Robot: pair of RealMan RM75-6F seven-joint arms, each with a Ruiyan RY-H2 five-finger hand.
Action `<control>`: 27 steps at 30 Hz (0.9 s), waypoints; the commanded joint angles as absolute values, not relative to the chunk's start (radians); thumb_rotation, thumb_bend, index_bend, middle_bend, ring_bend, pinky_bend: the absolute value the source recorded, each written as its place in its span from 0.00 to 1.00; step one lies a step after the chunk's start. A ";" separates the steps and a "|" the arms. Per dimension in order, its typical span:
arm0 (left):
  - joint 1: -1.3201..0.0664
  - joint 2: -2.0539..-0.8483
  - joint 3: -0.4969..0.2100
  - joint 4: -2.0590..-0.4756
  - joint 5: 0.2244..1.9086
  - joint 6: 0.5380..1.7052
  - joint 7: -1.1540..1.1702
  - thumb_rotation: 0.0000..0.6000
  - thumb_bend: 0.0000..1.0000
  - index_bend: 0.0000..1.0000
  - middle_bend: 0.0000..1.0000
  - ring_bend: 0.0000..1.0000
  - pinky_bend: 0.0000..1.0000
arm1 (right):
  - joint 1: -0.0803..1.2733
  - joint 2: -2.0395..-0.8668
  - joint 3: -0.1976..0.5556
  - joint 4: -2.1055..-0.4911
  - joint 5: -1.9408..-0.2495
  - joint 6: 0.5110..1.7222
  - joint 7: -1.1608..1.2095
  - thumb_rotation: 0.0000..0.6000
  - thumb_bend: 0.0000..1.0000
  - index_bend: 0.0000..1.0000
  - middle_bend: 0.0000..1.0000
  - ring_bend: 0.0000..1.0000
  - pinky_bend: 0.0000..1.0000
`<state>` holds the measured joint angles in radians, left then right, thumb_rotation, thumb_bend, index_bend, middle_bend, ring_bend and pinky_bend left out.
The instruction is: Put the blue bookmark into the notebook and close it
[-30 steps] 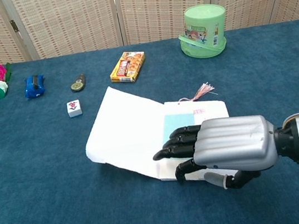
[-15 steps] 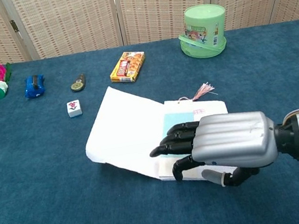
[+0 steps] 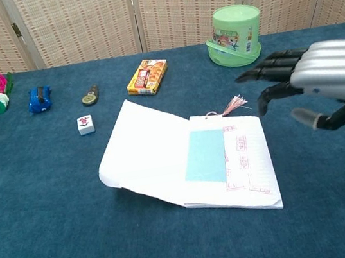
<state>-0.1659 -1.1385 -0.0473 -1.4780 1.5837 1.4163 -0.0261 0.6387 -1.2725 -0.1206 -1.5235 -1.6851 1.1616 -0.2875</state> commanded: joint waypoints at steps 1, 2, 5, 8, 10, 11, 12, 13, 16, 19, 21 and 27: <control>-0.234 -1.183 -0.071 -1.420 1.618 1.369 -0.040 1.00 0.11 0.11 0.03 0.13 0.18 | 0.583 -1.212 -0.105 -1.563 -1.622 1.196 -0.328 1.00 0.53 0.29 0.00 0.00 0.00; -0.250 -1.193 -0.074 -1.407 1.625 1.359 -0.042 1.00 0.11 0.11 0.03 0.13 0.18 | 0.571 -1.199 -0.103 -1.573 -1.606 1.201 -0.337 1.00 0.53 0.28 0.00 0.00 0.00; -0.305 -1.228 -0.080 -1.369 1.646 1.316 -0.031 1.00 0.14 0.11 0.03 0.13 0.18 | 0.531 -1.160 -0.091 -1.606 -1.554 1.223 -0.356 1.00 0.52 0.23 0.00 0.00 0.00; -0.356 -1.277 -0.085 -1.324 1.663 1.280 -0.009 1.00 0.14 0.10 0.03 0.13 0.18 | 0.495 -1.130 -0.080 -1.627 -1.520 1.251 -0.358 1.00 0.46 0.20 0.00 0.00 0.00; -0.392 -1.318 -0.088 -1.283 1.672 1.255 0.007 1.00 0.14 0.09 0.03 0.13 0.18 | 0.476 -1.116 -0.074 -1.634 -1.510 1.270 -0.356 1.00 0.40 0.18 0.00 0.00 0.00; -0.406 -1.336 -0.090 -1.265 1.674 1.243 0.015 1.00 0.14 0.08 0.03 0.13 0.18 | 0.468 -1.111 -0.072 -1.637 -1.508 1.277 -0.355 1.00 0.38 0.18 0.00 0.00 0.00; -0.423 -1.358 -0.093 -1.241 1.674 1.231 0.024 1.00 0.14 0.07 0.03 0.13 0.18 | 0.458 -1.105 -0.068 -1.640 -1.506 1.288 -0.352 1.00 0.36 0.17 0.00 0.00 0.00; -0.437 -1.375 -0.094 -1.225 1.673 1.217 0.034 1.00 0.14 0.07 0.03 0.13 0.18 | 0.451 -1.102 -0.065 -1.642 -1.506 1.295 -0.349 1.00 0.35 0.17 0.00 0.00 0.00; -0.475 -1.421 -0.100 -1.183 1.659 1.176 0.073 1.00 0.14 0.05 0.02 0.13 0.18 | 0.433 -1.094 -0.059 -1.644 -1.505 1.307 -0.338 1.00 0.34 0.17 0.00 0.00 0.00; -0.511 -1.462 -0.106 -1.143 1.640 1.132 0.094 1.00 0.14 0.04 0.01 0.13 0.18 | 0.419 -1.091 -0.056 -1.641 -1.506 1.309 -0.328 1.00 0.33 0.17 0.00 0.00 0.00; -0.532 -1.492 -0.110 -1.117 1.628 1.113 0.104 1.00 0.14 0.04 0.01 0.13 0.18 | 0.410 -1.091 -0.053 -1.636 -1.509 1.312 -0.320 1.00 0.32 0.17 0.00 0.00 0.00; -0.579 -1.571 -0.116 -1.063 1.598 1.076 0.109 1.00 0.14 0.04 0.01 0.13 0.18 | 0.388 -1.091 -0.038 -1.621 -1.513 1.326 -0.291 1.00 0.30 0.17 0.00 0.00 0.00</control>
